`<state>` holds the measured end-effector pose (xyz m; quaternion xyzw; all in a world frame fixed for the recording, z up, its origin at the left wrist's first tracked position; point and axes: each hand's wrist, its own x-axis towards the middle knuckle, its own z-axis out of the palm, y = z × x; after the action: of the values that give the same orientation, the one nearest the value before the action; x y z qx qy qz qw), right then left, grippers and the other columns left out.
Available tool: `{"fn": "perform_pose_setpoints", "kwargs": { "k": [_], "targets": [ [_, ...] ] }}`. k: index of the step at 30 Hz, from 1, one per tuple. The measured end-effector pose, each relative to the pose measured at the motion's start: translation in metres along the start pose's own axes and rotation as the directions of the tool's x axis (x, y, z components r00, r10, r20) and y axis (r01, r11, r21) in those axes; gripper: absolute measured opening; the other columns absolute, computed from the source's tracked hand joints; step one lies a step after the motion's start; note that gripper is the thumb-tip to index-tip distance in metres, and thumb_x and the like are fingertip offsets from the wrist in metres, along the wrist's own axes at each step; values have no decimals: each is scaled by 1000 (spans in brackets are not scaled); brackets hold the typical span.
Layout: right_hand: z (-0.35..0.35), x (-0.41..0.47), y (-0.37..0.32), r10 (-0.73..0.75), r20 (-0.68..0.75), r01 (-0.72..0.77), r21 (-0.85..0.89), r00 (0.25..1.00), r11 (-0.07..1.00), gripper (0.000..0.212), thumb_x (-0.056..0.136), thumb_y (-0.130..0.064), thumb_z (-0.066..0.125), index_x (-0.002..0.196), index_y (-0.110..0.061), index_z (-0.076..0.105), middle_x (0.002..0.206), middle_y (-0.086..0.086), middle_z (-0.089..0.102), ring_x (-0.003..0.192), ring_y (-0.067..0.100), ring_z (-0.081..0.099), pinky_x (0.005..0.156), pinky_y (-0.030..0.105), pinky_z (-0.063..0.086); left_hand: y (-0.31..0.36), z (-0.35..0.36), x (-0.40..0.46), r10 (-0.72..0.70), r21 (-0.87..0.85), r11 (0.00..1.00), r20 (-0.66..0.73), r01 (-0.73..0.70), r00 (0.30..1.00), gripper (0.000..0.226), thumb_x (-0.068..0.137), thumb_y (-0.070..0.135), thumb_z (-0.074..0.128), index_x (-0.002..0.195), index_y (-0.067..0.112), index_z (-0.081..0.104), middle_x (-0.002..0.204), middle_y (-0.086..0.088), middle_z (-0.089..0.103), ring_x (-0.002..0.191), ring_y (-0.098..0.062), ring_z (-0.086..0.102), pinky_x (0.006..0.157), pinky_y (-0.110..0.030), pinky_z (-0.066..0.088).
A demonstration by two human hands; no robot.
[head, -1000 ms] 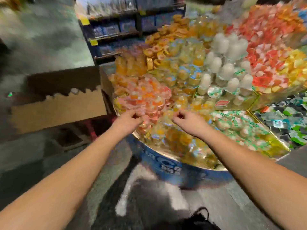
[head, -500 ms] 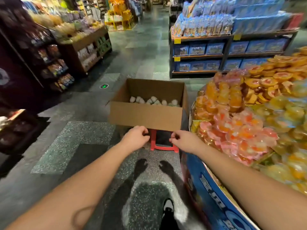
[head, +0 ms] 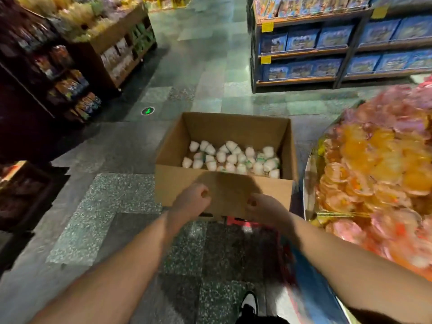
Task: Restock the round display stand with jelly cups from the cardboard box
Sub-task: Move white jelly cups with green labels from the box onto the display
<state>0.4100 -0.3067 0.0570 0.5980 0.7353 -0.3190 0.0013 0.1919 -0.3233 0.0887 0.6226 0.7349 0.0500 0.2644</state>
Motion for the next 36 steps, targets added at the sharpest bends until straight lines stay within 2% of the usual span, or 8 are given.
{"fn": "perform_pose_setpoints", "kwargs": {
  "k": [8,15,20,25,29,31,34,36],
  "targets": [
    [-22,106,8,53,39,-56,96,998,994,21,97,-32,52,105,-16,63,98,5,65,90,22,61,68,29,38,-24,-24,122,-15,36,999,59,12,998,24,95,26,55,112,13,65,111,-5,62,104,-22,59,77,-29,43],
    [-26,187,27,209,-12,-203,194,978,960,13,97,-26,52,106,-19,59,102,5,65,93,22,62,74,27,43,-51,-22,248,-3,21,1000,173,-1,985,20,95,25,53,110,18,63,106,-1,64,99,-20,60,89,-38,51],
    [-16,257,44,463,99,-473,142,881,870,34,98,-35,53,127,-17,58,107,3,63,96,20,59,76,28,42,-74,8,338,-43,27,999,310,37,950,18,98,27,52,113,21,60,104,-1,62,92,-18,59,75,-32,51],
    [5,317,69,631,229,-667,139,741,732,39,100,-31,50,132,-9,53,124,12,60,112,28,58,84,33,46,-92,46,401,-35,46,999,419,17,907,25,95,27,57,119,19,61,122,-4,55,103,-21,57,89,-37,51],
    [18,353,99,782,258,-821,253,568,513,54,98,-31,52,144,-7,39,138,17,52,122,33,54,92,37,45,-94,77,435,7,67,997,516,-48,856,43,96,25,55,138,17,49,142,-7,42,119,-27,52,97,-36,44],
    [25,372,115,839,311,-850,440,446,289,58,98,-34,51,146,-5,36,135,17,54,119,34,55,96,40,47,-94,93,447,29,51,996,546,-67,837,51,97,25,54,146,19,40,151,-6,34,130,-27,45,102,-36,40],
    [41,397,142,791,545,-545,768,279,-337,48,97,-46,52,120,-4,54,100,14,64,91,30,64,88,43,54,-96,120,467,22,74,994,566,-77,824,68,96,26,56,155,25,22,163,2,10,145,-25,26,112,-40,33],
    [56,407,162,743,617,-318,781,260,-537,58,95,-58,49,114,-3,53,106,17,64,95,32,65,93,45,53,-96,136,477,35,106,987,587,-119,809,71,96,26,57,156,25,19,164,5,3,146,-25,23,113,-40,32]
  ]
}}
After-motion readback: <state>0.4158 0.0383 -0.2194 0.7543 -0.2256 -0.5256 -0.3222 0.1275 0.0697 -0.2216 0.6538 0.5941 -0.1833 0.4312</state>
